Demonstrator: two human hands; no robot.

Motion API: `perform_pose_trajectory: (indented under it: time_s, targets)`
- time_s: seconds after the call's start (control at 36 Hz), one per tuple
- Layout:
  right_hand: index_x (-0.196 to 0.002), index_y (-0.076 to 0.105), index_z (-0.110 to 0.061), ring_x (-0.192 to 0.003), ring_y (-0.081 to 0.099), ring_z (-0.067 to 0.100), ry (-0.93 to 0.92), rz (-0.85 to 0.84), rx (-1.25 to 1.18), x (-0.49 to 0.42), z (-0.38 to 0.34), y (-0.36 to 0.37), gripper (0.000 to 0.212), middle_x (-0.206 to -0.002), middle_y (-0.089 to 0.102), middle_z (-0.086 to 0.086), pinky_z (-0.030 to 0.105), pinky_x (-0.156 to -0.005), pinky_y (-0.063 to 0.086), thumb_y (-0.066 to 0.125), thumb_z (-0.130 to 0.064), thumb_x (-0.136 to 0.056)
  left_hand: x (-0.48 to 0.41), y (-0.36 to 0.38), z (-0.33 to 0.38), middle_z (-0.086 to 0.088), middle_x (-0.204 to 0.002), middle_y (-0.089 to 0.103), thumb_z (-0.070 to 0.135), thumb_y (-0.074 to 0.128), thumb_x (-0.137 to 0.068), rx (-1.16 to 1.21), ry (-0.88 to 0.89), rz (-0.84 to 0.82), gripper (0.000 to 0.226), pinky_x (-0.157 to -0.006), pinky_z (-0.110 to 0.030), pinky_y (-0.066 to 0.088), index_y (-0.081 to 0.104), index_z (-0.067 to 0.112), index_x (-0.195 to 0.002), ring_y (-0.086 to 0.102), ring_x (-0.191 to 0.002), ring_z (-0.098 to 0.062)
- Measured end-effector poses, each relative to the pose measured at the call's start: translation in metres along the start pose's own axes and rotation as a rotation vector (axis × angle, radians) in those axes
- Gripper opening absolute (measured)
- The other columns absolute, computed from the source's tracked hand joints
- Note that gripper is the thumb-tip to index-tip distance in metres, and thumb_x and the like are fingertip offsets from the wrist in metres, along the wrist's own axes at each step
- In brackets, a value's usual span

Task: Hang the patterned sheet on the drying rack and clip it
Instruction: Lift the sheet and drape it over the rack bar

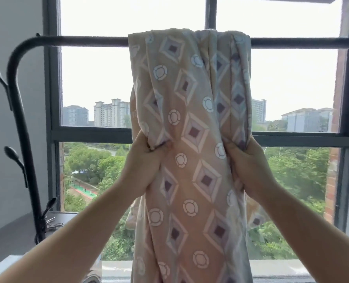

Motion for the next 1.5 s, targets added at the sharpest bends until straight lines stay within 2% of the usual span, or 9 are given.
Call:
perform_pose_trajectory:
  time_s: [0.11,0.28,0.44,0.61,0.75,0.89,1.06,1.28,1.5]
  targets:
    - [-0.093,0.068,-0.02,-0.078,0.07,0.016,-0.042,0.0,-0.067,-0.023,-0.031,0.005,0.01,-0.079,0.074,-0.002,0.033,-0.072,0.055,0.059,-0.021,-0.089,-0.027,0.004,0.045,0.011,-0.095,0.066,0.004,0.059,-0.087,-0.02,0.212,-0.04,0.029,-0.064,-0.011,0.05,0.057,0.029,-0.101,0.065,-0.082,0.003]
    - [-0.077,0.062,-0.018,-0.051,0.061,0.006,-0.202,-0.015,-0.177,-0.067,-0.097,0.012,0.015,-0.055,0.065,-0.009,0.018,-0.048,0.047,0.058,-0.015,-0.09,-0.082,0.0,0.106,0.006,-0.098,0.068,0.003,0.055,-0.088,0.029,0.334,-0.064,0.033,-0.076,-0.031,0.055,0.055,0.029,-0.106,0.067,-0.091,-0.011]
    - [-0.066,0.052,-0.02,-0.041,0.052,-0.003,-0.329,-0.074,-0.05,-0.111,-0.138,0.029,0.03,-0.046,0.055,-0.013,0.014,-0.042,0.042,0.052,-0.007,-0.092,-0.122,0.0,0.149,-0.005,-0.123,0.053,0.004,0.048,-0.091,-0.157,0.485,-0.173,0.041,-0.08,-0.017,0.05,0.042,0.042,-0.102,0.057,-0.109,-0.014]
    - [-0.06,0.066,-0.027,-0.059,0.056,0.011,-0.408,-0.036,0.207,-0.153,-0.146,0.038,0.028,-0.053,0.059,-0.013,0.028,-0.058,0.044,0.058,-0.02,-0.087,-0.166,-0.006,0.152,-0.001,-0.12,0.048,0.022,0.055,-0.091,-0.438,0.411,-0.16,0.058,-0.099,-0.033,0.04,0.024,0.03,-0.139,0.048,-0.111,-0.019]
    - [-0.089,0.063,-0.012,-0.082,0.063,0.02,-0.426,0.041,0.298,-0.176,-0.165,0.047,0.018,-0.08,0.062,0.002,0.037,-0.078,0.053,0.05,-0.024,-0.092,-0.184,-0.015,0.165,-0.01,-0.133,0.041,0.024,0.059,-0.086,-0.398,0.47,-0.085,0.04,-0.104,-0.041,0.039,0.027,0.047,-0.096,0.044,-0.121,-0.023]
    - [-0.126,0.048,-0.013,-0.106,0.058,0.027,-0.268,-0.047,0.608,-0.184,-0.16,0.06,0.044,-0.109,0.061,0.01,0.042,-0.098,0.045,0.044,-0.043,-0.094,-0.204,-0.021,0.141,-0.009,-0.151,0.024,0.054,0.052,-0.078,-0.67,0.092,-0.016,0.092,-0.11,-0.042,0.032,0.004,0.018,-0.148,0.032,-0.134,-0.029]
    - [-0.118,0.056,-0.002,-0.108,0.055,0.024,-0.064,-0.218,1.016,-0.175,-0.146,0.075,0.037,-0.113,0.059,0.009,0.029,-0.087,0.041,0.032,-0.024,-0.1,-0.194,-0.021,0.134,-0.013,-0.082,0.06,0.017,0.04,-0.094,-1.036,0.028,-0.134,0.03,-0.065,-0.029,0.041,0.062,0.005,-0.078,0.056,-0.074,-0.026]
    - [-0.078,0.058,-0.013,-0.076,0.059,0.019,-0.138,0.012,1.144,-0.168,-0.15,0.068,0.042,-0.08,0.061,0.003,0.033,-0.078,0.045,0.032,-0.043,-0.093,-0.197,-0.031,0.134,-0.014,-0.119,0.055,0.033,0.033,-0.092,-1.186,0.078,0.082,0.036,-0.077,-0.033,0.034,0.053,0.01,-0.112,0.047,-0.092,-0.027]
    - [-0.062,0.041,-0.02,-0.065,0.052,0.019,-0.364,0.176,1.102,-0.153,-0.136,0.053,0.043,-0.053,0.051,-0.002,0.035,-0.087,0.028,0.027,-0.039,-0.097,-0.184,-0.028,0.13,-0.006,-0.093,0.056,0.03,0.039,-0.093,-1.024,0.193,0.209,0.025,-0.085,-0.037,0.031,0.054,0.01,-0.1,0.048,-0.09,-0.028]
Point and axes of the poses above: each hand's wrist, its own x-axis away from the middle knuckle, its own y-axis out of the palm, z = x × y, the point moved 3 cm from there along -x, towards the middle knuckle
